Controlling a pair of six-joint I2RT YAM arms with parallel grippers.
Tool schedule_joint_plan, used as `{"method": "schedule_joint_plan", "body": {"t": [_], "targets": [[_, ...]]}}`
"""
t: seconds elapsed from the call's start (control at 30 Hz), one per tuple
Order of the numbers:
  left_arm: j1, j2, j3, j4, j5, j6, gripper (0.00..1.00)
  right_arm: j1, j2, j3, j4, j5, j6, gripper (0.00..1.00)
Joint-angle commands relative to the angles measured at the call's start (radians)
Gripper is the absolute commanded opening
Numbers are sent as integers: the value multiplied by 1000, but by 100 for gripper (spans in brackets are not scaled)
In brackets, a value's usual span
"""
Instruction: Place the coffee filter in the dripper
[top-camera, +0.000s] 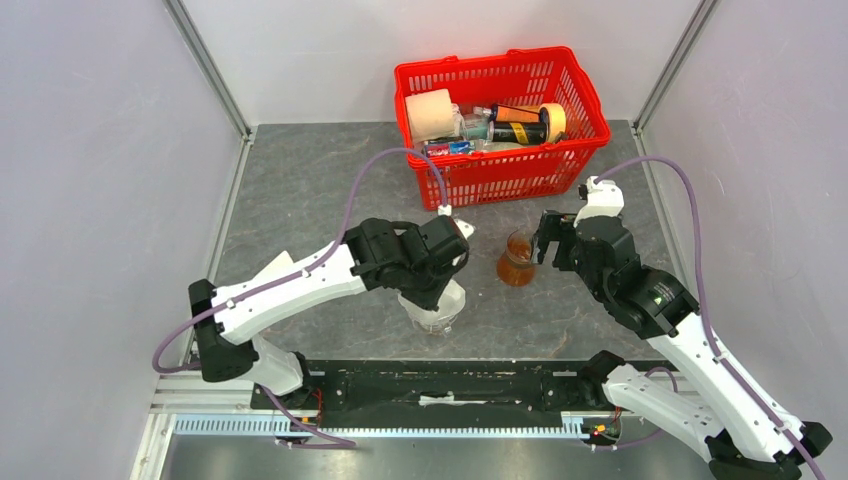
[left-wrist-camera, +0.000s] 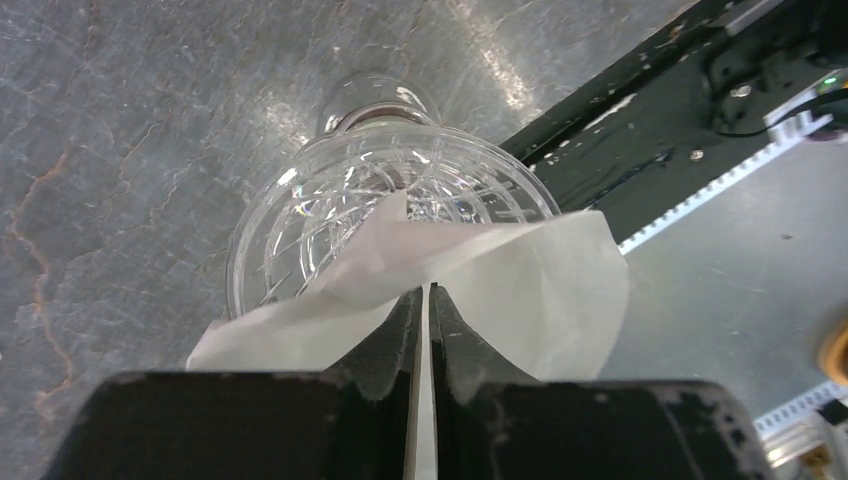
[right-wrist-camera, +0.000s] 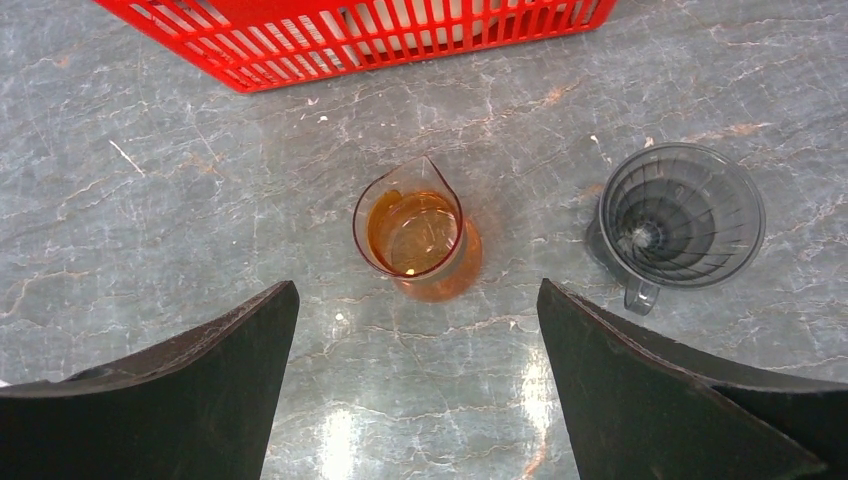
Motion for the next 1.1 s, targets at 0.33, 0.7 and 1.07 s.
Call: {"method": "schedule_joint_plan", "body": {"t": [0.33, 0.7, 1.07], "targets": [[-37, 74, -55, 74, -48, 78, 9, -1, -13, -9, -5, 38, -8, 97], [-39, 34, -130, 120, -45, 45, 9, -1, -3, -13, -5, 41, -9, 97], [-40, 45, -153, 143, -32, 18, 11, -1, 0, -16, -5, 44, -9, 97]]}}
